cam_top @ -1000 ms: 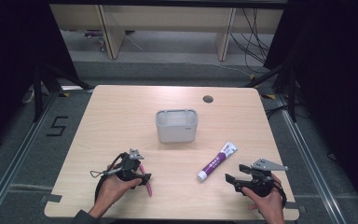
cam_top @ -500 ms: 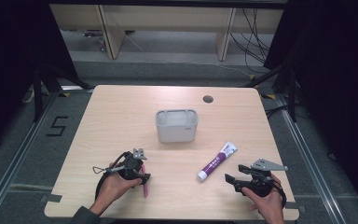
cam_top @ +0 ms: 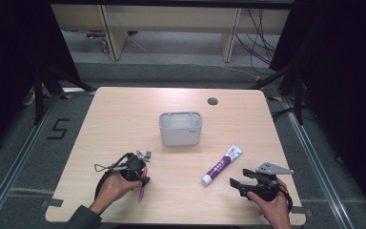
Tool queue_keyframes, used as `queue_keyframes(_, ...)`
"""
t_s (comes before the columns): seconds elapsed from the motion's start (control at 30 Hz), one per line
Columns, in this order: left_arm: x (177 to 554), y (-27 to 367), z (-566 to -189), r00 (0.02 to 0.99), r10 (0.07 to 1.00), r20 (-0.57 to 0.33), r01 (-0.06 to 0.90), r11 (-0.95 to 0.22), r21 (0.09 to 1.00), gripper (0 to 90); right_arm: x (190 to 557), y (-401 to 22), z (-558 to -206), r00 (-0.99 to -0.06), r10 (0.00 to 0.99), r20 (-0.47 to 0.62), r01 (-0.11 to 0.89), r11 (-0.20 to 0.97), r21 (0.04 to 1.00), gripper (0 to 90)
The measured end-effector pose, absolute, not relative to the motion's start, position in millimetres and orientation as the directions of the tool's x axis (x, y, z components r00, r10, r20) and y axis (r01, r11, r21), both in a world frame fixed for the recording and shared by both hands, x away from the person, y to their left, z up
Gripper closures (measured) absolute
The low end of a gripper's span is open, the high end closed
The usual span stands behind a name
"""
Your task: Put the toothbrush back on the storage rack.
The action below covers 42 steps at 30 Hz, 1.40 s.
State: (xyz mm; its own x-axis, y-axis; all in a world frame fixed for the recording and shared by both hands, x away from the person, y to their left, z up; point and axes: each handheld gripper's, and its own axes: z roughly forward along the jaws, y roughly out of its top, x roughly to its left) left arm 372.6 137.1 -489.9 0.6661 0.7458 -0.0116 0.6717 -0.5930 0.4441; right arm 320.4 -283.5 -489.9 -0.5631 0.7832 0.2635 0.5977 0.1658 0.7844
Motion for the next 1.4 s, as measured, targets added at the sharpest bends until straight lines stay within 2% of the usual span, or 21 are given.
queue_keyframes(0.3,378.3,143.3,-488.2,0.681,0.732,-0.019,0.669,-0.612,0.423,69.0,320.2,-284.4,-489.4,-0.56,0.794,0.237,0.597,0.189,0.78,28.6)
queue_keyframes(0.6,384.0,145.1,-486.5,0.701,0.713,-0.02,0.662,-0.641,0.39,77.8,320.7,-282.4,-490.9,-0.57,0.777,0.266,0.603,0.175,0.778,28.1)
queue_keyframes(0.9,390.2,137.3,-482.5,0.707,0.707,-0.006,0.676,-0.673,0.301,80.1,320.8,-282.9,-490.7,-0.572,0.781,0.25,0.604,0.195,0.773,28.1)
queue_keyframes(0.97,391.8,136.1,-481.9,0.713,0.701,-0.001,0.672,-0.683,0.287,79.9,322.6,-284.6,-491.1,-0.592,0.777,0.215,0.574,0.218,0.789,28.1)
queue_keyframes(1.0,391.8,136.1,-481.9,0.713,0.701,-0.001,0.672,-0.683,0.287,79.4,320.7,-283.0,-490.5,-0.575,0.779,0.251,0.603,0.196,0.773,28.1)
queue_keyframes(1.07,392.9,134.1,-481.4,0.724,0.69,0.008,0.664,-0.699,0.263,79.1,320.9,-283.1,-490.7,-0.573,0.781,0.248,0.603,0.196,0.773,28.1)
queue_keyframes(1.17,392.7,132.8,-481.9,0.72,0.694,0.006,0.668,-0.696,0.264,79.7,322.8,-285.0,-491.0,-0.593,0.779,0.203,0.567,0.225,0.793,28.1)
queue_keyframes(1.4,396.7,128.7,-480.8,0.737,0.676,0.008,0.657,-0.719,0.227,81.9,323.0,-285.1,-490.9,-0.594,0.779,0.202,0.567,0.227,0.792,28.1)
